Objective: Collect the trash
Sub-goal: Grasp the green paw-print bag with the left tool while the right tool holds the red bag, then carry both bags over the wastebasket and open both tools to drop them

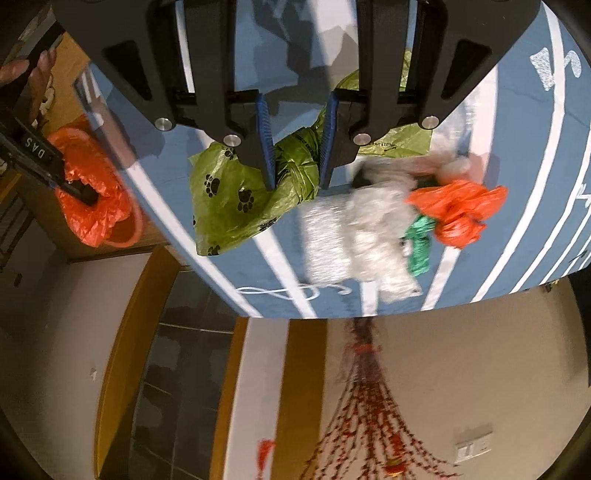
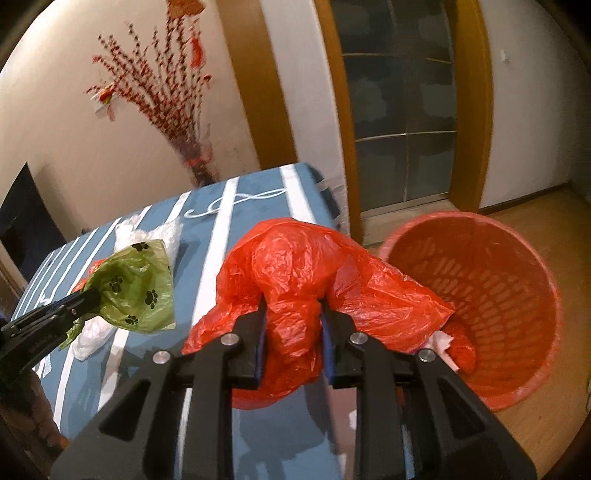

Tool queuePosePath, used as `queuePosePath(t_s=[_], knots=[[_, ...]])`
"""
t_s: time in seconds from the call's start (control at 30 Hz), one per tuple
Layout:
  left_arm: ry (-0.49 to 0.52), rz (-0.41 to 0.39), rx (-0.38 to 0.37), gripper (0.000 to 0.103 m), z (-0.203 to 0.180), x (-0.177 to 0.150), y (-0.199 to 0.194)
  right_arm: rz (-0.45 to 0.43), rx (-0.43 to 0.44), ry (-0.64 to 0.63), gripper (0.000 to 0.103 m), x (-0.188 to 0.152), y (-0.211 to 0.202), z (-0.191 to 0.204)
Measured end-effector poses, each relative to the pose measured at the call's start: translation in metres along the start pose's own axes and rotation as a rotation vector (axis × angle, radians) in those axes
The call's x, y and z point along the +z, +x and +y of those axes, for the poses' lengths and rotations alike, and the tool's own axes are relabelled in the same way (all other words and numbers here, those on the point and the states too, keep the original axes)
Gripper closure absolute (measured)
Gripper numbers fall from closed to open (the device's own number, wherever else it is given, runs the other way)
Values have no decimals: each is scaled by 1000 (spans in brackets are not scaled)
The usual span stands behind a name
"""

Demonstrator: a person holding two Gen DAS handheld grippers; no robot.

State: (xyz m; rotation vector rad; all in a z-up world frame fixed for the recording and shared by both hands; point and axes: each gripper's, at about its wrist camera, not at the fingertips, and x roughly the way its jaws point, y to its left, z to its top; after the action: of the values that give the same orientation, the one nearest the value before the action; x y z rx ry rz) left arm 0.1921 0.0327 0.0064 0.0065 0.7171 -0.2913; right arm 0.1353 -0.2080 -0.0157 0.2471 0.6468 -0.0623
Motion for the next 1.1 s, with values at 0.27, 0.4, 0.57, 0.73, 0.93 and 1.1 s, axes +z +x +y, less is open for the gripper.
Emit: queuePosePath(t_s=[0.27,0.4,0.57,0.73,0.93,1.1], knots=[[20,3,-95,80,-61,10,11,-56,-89,36,79,-4,-23,-43],[26,8,-150,80,-92,15,21,-73,-121,73,79,-4,-30,-65],[42,29,-214,80,-131,20,35,-88,-155,114,79,-1,-34,-95],[70,46,-274,80,-172,25,52,-96,-184,153,79,2,-33,-124],[101,79,-312,80,-204,27,74,-108,-215,193,79,6,-32,-158],[116,103,-330,80,-228,24,88,-129,-236,233,79,10,-34,-182]])
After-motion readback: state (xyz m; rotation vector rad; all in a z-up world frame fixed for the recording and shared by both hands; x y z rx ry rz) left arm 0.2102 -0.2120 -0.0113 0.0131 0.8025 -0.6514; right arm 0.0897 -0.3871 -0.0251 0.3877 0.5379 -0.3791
